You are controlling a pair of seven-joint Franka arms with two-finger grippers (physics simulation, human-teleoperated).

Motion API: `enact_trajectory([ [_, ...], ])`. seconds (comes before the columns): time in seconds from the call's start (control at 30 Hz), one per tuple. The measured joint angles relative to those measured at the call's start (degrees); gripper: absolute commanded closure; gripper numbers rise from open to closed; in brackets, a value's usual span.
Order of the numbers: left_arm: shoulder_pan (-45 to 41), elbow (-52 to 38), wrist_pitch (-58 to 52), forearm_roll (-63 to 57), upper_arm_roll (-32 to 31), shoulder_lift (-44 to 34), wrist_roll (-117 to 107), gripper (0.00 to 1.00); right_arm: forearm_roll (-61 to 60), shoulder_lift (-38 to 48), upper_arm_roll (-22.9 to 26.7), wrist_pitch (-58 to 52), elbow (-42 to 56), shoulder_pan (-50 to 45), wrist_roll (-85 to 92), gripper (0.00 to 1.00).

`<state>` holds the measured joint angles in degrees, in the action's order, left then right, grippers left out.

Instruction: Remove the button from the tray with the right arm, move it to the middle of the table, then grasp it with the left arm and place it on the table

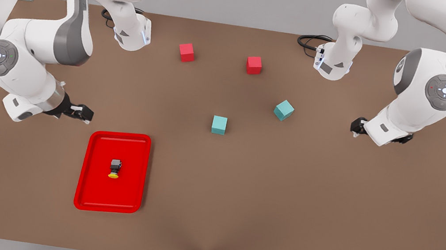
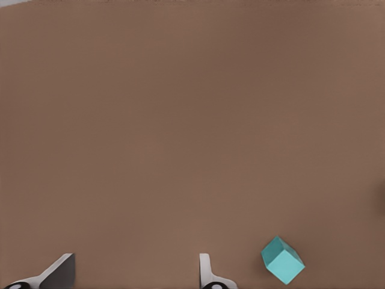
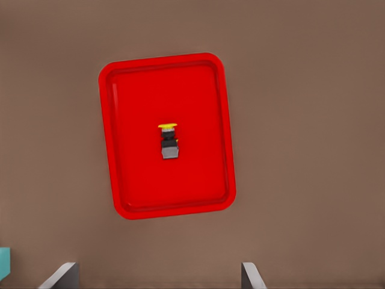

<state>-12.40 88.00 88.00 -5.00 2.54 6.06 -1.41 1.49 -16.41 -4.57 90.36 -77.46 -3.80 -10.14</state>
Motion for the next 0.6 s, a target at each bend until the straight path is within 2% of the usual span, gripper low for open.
enact_trajectory([
  [0.17,0.0,0.0,0.6,0.0,0.0,0.8,-0.3,0.0,0.0,-2.0,0.0,-1.2,-0.3,0.2,0.4,0.0],
  [0.3,0.0,-0.1,1.0,0.0,0.0,1.7,-0.5,0.0,0.1,-13.0,0.0,0.0,-1.4,0.1,0.6,0.0],
  [0.4,0.0,-0.1,1.2,0.0,0.0,2.1,-0.5,0.0,0.1,-15.5,0.0,7.9,-11.2,-0.3,0.7,0.0],
  [0.6,0.0,0.0,1.3,0.0,0.0,2.4,-0.7,0.0,0.1,-15.9,-0.1,25.3,-24.3,-0.8,0.8,0.0],
])
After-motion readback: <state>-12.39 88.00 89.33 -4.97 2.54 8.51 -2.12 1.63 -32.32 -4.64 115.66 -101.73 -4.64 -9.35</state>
